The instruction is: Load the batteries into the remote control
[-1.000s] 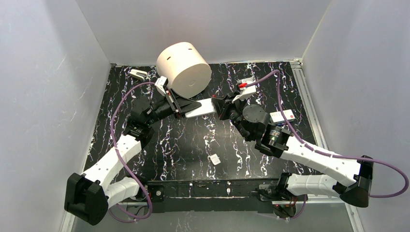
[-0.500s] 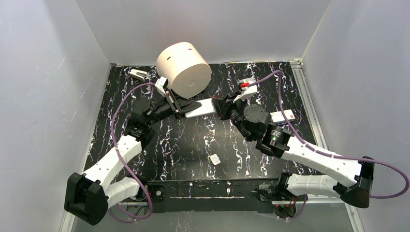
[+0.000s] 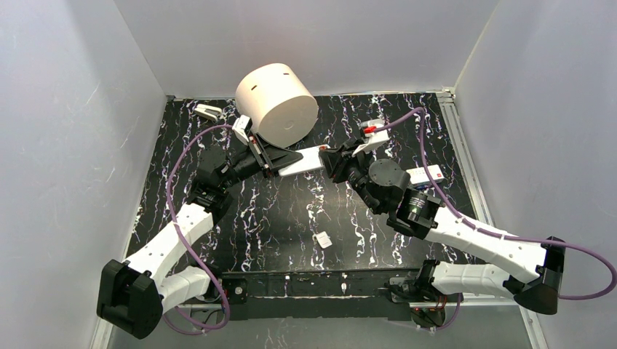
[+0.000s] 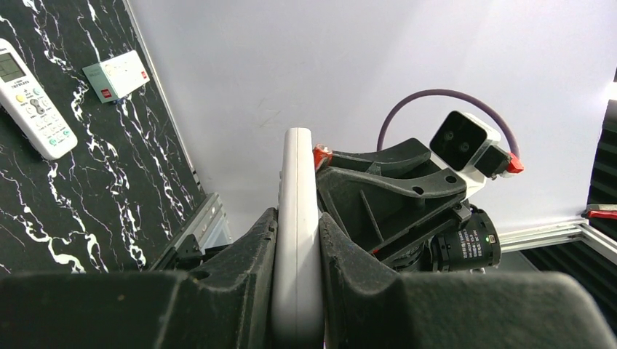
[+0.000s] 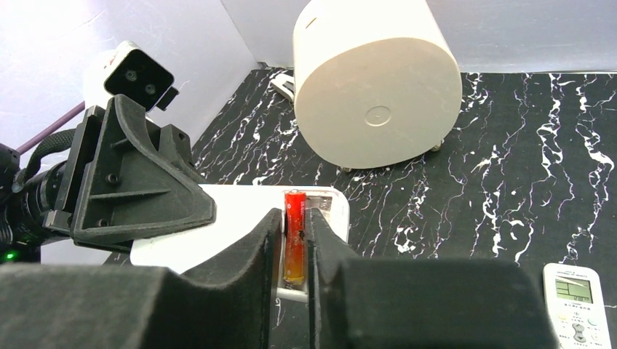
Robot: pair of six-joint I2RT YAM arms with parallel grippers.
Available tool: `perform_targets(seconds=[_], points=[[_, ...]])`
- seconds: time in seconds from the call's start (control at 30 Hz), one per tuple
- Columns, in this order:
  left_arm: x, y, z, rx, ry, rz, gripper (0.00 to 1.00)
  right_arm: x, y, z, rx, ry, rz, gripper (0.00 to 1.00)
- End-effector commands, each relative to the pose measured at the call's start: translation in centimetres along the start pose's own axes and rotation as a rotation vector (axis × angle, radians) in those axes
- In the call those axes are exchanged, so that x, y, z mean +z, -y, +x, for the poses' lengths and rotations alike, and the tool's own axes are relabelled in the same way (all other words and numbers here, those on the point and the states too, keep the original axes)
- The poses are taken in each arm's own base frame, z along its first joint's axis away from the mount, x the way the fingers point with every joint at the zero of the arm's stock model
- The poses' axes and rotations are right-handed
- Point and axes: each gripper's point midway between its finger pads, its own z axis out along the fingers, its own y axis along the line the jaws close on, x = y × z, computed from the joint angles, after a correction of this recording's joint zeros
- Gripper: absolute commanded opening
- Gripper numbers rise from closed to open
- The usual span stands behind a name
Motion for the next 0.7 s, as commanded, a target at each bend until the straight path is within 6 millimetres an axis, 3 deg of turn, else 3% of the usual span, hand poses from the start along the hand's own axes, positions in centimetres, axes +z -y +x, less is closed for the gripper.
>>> perform_targets(seconds=[0.0,0.1,0.47,0.67], points=[[-0.2,2.2,-0.2,0.054,0.01,0.066,0.0,0.1,-0.2,-1.0,0.023,0.028,0.007,0.3],[-0.2,2.3,-0.3,0.056,0.01,0.067,0.0,0.2,0.1,-1.3,0.027,0.031,0.036,0.35],[-0.3,2.3,-0.3,0.056,0.011,0.067,0.0,0.1,0.2,-2.7,0.049,0.054,0.06,0.38],[-0.3,2.4,-0.3,0.058,0.014,0.068,0.0,0.1,0.2,-2.9,0.046,0.042,0.074,0.31]])
